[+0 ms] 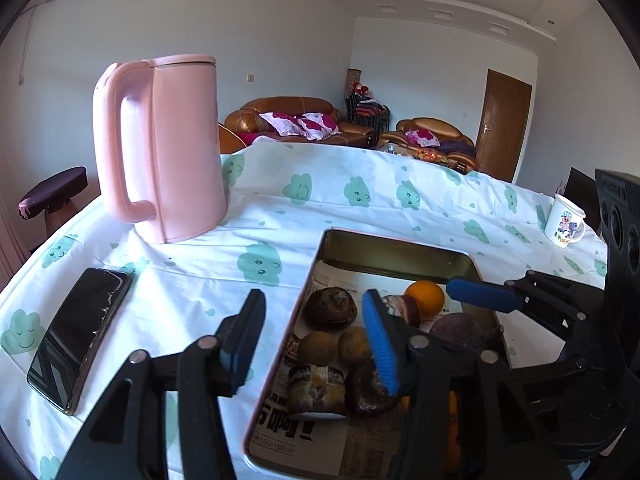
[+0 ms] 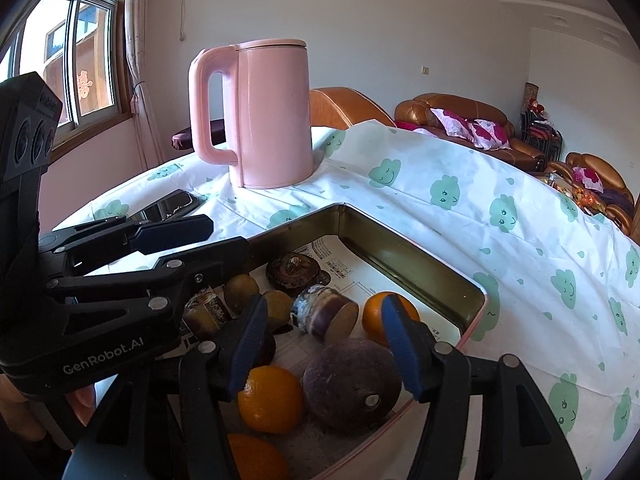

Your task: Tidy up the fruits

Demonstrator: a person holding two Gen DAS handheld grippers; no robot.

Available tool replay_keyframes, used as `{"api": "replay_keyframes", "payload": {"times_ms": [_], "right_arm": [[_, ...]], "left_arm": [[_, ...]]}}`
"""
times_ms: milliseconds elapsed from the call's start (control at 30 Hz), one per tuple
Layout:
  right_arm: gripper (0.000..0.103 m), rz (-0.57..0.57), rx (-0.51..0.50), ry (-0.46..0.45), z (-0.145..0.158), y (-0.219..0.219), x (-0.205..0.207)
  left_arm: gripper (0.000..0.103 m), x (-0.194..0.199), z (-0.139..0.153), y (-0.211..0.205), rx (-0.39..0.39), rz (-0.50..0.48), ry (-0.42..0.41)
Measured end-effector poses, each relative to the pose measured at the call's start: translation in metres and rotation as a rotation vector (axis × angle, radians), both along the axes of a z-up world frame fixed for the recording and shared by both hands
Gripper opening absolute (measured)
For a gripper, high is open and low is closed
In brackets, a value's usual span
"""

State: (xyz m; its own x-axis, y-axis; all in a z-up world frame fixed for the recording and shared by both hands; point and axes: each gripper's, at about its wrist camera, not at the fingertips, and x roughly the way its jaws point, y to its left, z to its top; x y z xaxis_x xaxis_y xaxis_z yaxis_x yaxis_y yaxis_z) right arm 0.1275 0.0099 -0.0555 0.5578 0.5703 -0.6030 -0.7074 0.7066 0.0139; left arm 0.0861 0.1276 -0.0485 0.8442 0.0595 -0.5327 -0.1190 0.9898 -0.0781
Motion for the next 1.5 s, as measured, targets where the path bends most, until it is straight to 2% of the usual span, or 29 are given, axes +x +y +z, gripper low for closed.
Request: {"api": "replay_keyframes", "payload": {"times_ms": [67, 233, 333, 567, 667, 833, 967, 1167, 1500], "right_arm": [[0.061, -0.007, 0.004, -0.003, 0.001, -0.002, -0.001], [0.061, -0.024, 0.012, -0.003, 0.002, -0.007, -0.001], [0.061, -0.032, 0.018, -0.008, 0.003, -0.009, -0.002], [0.062, -0.055, 0.038, -0.016, 0.011, -0.021, -0.008], [0.068, -0.072, 0.055, -0.019, 0.014, -0.031, -0.011], [0.068, -0.093, 0.073, -0.032, 0.019, -0.045, -0.018], [0.068, -0.115, 0.082, -0.054, 0.025, -0.057, -0.024], [0.069, -0.141, 0.103, -0.069, 0.029, -0.076, -0.037], [0.073, -0.179, 0.125, -0.102, 0.038, -0.102, -0.057]], "left_arm": [[0.069, -0.003, 0.002, -0.001, 0.006, 0.0, -0.01], [0.07, -0.005, 0.005, -0.004, 0.012, -0.005, -0.02], [0.075, -0.006, 0.006, -0.004, 0.012, 0.003, -0.028], [0.075, -0.015, 0.013, -0.007, 0.01, -0.004, -0.054], [0.082, -0.021, 0.016, -0.009, 0.005, -0.005, -0.071], [0.084, -0.029, 0.021, -0.014, 0.004, -0.013, -0.095], [0.092, -0.038, 0.026, -0.02, 0.007, -0.01, -0.123], [0.092, -0.043, 0.028, -0.029, 0.013, -0.021, -0.133], [0.1, -0.051, 0.031, -0.042, 0.021, -0.031, -0.151]]}}
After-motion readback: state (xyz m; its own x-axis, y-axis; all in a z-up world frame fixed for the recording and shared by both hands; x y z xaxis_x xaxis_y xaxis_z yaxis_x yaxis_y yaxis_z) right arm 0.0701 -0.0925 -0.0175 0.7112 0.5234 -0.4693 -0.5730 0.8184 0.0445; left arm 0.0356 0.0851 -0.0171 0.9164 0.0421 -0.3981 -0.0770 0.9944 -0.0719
